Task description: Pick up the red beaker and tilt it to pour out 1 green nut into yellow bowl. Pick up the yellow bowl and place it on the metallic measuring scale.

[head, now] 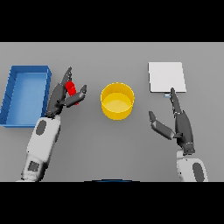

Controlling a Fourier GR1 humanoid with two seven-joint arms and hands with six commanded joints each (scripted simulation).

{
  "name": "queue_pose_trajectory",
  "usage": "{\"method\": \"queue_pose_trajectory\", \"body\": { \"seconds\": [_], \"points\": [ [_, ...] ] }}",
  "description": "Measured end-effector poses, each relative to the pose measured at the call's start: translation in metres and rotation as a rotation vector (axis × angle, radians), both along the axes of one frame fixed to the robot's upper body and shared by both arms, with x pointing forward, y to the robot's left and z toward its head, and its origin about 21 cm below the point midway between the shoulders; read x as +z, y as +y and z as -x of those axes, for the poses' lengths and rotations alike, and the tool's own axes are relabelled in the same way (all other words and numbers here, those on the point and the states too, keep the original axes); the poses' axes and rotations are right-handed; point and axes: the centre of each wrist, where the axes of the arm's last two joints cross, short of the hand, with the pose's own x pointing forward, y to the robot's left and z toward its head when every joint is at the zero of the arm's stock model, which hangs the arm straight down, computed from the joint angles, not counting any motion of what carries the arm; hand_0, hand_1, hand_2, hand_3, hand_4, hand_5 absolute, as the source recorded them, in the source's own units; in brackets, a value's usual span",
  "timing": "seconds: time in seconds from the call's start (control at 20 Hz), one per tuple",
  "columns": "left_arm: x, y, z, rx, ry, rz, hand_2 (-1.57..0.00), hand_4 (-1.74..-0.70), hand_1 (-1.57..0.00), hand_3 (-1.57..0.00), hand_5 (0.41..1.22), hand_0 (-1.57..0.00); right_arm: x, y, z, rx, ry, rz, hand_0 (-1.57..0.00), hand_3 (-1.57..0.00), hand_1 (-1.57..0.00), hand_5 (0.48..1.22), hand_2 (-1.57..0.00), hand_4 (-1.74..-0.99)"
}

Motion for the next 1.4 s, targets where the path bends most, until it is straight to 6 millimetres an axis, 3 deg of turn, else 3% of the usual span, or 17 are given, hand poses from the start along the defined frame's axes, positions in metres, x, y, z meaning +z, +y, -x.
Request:
{"method": "queue_pose_trajectory", "body": {
  "seconds": [0.1, 0.2, 0.35, 0.5, 0.55, 0.7, 1.0, 1.4],
  "points": [
    [-0.003, -0.005, -0.004, 0.022, 0.000, 0.032, -0.36, -1.45, -0.33, -0.29, 0.783, -0.29, 0.000, 0.002, -0.002, -0.002, 0.007, -0.004, 0.00, 0.00, 0.00, 0.644, 0.00, -1.258],
    [-0.003, -0.007, -0.007, 0.049, 0.016, 0.048, -0.73, -1.50, -0.70, -0.72, 0.941, -0.66, -0.001, 0.002, 0.002, 0.000, -0.010, 0.002, 0.00, 0.00, 0.00, 0.644, 0.00, -1.255],
    [-0.004, -0.013, -0.009, 0.030, -0.011, 0.004, -1.14, -1.60, -1.12, -0.97, 1.078, -1.11, -0.003, 0.000, 0.002, -0.007, 0.001, -0.007, 0.00, 0.00, 0.00, 0.644, 0.00, -1.252],
    [0.000, -0.014, -0.013, 0.005, 0.008, -0.030, -1.35, -1.52, -1.34, -1.27, 1.148, -1.33, -0.002, 0.001, 0.003, -0.013, -0.004, -0.015, 0.00, 0.00, 0.00, 0.646, 0.00, -1.259],
    [-0.002, -0.016, -0.010, -0.003, 0.001, -0.021, -1.40, -1.51, -1.39, -1.33, 1.162, -1.38, -0.002, 0.001, 0.001, -0.009, 0.001, -0.017, 0.00, 0.00, 0.00, 0.645, 0.00, -1.257],
    [-0.003, -0.018, -0.008, 0.023, -0.022, 0.013, -1.48, -1.62, -1.48, -1.45, 1.140, -1.47, 0.003, 0.000, 0.000, -0.008, 0.002, -0.022, 0.00, 0.00, 0.00, 0.643, 0.00, -1.260],
    [0.026, -0.022, -0.014, 0.068, -0.112, 0.055, -1.55, -1.71, -1.55, -1.54, 1.114, -1.55, 0.000, 0.001, 0.002, -0.004, -0.010, 0.006, 0.00, 0.00, 0.00, 0.652, 0.00, -1.263],
    [0.077, -0.031, -0.018, -0.101, -0.136, -0.311, -1.56, -1.73, -1.56, -1.56, 1.117, -1.56, -0.001, -0.001, 0.005, -0.007, -0.007, 0.033, 0.00, 0.00, 0.00, 0.676, 0.00, -1.256]
  ]
}}
